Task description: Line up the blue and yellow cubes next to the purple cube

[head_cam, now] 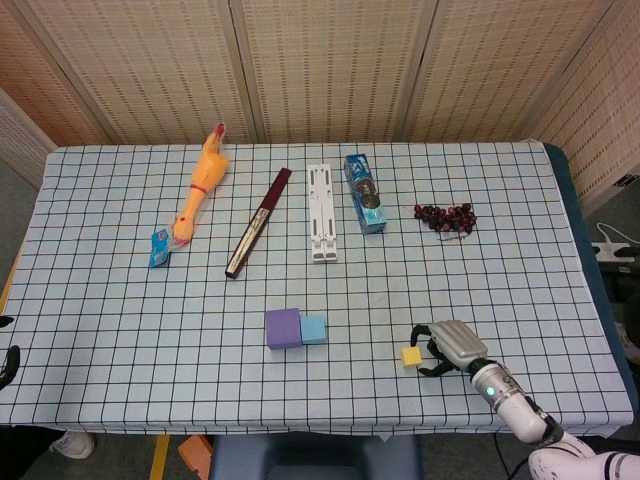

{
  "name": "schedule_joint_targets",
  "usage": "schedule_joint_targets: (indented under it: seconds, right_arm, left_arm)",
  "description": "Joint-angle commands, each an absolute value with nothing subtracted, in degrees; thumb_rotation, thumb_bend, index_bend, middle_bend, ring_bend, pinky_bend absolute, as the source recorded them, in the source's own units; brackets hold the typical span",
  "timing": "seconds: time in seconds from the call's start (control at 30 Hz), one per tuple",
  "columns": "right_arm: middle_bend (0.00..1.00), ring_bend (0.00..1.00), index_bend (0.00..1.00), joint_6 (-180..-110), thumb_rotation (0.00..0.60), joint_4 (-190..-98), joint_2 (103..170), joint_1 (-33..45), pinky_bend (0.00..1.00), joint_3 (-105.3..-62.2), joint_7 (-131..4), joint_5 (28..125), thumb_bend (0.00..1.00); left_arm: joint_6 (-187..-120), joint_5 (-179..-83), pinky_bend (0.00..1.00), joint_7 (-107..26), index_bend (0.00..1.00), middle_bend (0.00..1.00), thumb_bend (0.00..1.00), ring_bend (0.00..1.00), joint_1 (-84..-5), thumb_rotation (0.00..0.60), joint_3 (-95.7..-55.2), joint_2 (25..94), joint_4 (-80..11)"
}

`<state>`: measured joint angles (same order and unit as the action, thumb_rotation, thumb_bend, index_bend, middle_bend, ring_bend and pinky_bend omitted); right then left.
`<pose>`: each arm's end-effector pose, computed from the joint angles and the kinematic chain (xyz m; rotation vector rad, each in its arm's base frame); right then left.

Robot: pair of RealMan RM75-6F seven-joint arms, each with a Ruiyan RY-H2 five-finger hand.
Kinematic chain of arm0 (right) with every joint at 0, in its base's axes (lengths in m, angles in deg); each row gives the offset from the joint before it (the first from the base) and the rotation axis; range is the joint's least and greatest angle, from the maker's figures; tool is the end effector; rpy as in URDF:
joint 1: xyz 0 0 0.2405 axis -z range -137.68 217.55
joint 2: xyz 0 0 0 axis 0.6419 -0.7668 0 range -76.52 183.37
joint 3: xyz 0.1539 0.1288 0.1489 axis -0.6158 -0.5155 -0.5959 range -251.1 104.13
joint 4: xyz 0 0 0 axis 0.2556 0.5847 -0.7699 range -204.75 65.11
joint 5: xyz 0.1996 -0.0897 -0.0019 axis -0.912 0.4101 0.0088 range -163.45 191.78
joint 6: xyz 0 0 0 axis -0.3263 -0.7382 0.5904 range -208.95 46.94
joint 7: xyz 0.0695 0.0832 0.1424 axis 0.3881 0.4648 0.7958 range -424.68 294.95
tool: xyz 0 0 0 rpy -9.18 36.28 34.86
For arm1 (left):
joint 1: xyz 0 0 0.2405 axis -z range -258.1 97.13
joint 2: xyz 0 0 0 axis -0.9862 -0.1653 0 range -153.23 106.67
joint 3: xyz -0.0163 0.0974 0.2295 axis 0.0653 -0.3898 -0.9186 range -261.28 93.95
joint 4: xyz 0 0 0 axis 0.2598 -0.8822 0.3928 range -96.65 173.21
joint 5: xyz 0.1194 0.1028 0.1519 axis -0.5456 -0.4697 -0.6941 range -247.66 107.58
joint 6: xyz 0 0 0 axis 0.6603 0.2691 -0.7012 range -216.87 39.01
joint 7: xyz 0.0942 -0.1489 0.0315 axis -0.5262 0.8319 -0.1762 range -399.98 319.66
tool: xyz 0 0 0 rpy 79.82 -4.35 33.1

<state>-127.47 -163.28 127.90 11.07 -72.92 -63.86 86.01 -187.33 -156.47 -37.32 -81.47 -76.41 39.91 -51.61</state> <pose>-0.2505 -0.2750 -0.0199 1.8652 -1.4394 0.6918 -0.3128 0.1943 0.2076 -1.1715 -0.7085 -1.0124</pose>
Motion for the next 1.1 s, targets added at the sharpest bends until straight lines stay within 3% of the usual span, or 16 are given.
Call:
schedule_joint_targets:
  seconds: [0.03, 0.4, 0.67, 1.1]
  right_arm:
    - [0.93, 1.0, 0.46, -127.2, 0.6, -163.1, 128.0, 11.0, 1.0, -73.0, -63.4, 86.0, 0.15]
    - [0.93, 1.0, 0.48, -127.5, 0.6, -162.8, 128.2, 11.1, 1.0, -73.5, -61.7, 86.1, 0.25]
    - [0.93, 1.0, 0.49, -129.1, 0.6, -163.1, 128.9, 10.5, 1.0, -76.3, -58.5, 86.9, 0.26]
    - [0.93, 1.0, 0.5, -126.1, 0.6, -159.3, 134.7, 6.0, 1.0, -80.6, -55.4, 85.2, 0.27]
  left_arm:
    - [-187.3, -156.5, 0.42, -37.3, 0.36, 0.39, 0.41, 0.32, -81.5, 0.6, -76.4, 39.9, -51.6]
    - [-187.2, -156.5, 0.41, -37.2, 0.36, 0.39, 0.41, 0.32, -81.4, 0.6, -76.4, 39.9, -51.7]
    - [-187.0, -156.7, 0.41, -37.6, 0.36, 0.39, 0.41, 0.32, -81.3, 0.6, -76.5, 40.0, -51.7]
    - [-186.6, -157.1, 0.41, -37.4, 0.36, 0.39, 0.41, 0.32, -81.0, 0.6, -76.8, 40.0, -51.6]
